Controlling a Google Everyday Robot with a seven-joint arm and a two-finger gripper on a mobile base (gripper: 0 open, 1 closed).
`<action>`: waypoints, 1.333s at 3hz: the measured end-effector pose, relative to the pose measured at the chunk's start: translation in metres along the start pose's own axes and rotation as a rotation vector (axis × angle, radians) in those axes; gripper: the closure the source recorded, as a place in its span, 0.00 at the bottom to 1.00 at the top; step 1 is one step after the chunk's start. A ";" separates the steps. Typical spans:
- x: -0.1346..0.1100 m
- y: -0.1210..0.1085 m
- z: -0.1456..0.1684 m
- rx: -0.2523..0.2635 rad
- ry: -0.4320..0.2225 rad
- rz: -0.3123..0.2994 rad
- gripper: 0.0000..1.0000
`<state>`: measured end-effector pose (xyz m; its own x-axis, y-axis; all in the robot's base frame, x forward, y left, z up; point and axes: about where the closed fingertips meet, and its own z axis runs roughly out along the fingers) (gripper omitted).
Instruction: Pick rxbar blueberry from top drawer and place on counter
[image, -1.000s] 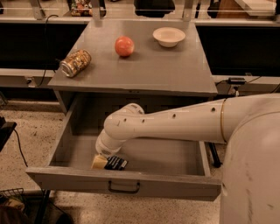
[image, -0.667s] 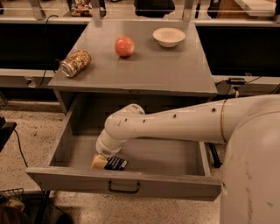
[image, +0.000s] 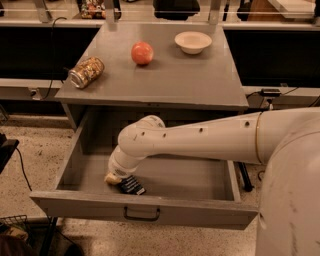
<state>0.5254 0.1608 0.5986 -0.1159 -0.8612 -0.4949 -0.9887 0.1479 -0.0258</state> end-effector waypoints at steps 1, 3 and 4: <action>-0.001 0.000 -0.002 0.000 0.000 0.000 1.00; 0.001 -0.007 -0.071 0.078 -0.147 -0.072 1.00; -0.007 -0.019 -0.133 0.116 -0.181 -0.135 1.00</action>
Offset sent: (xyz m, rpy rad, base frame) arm 0.0050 -0.0513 0.0358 0.1993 -0.1266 0.0079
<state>0.5326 0.0992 0.7181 0.0458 -0.7776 -0.6271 -0.9753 0.1009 -0.1964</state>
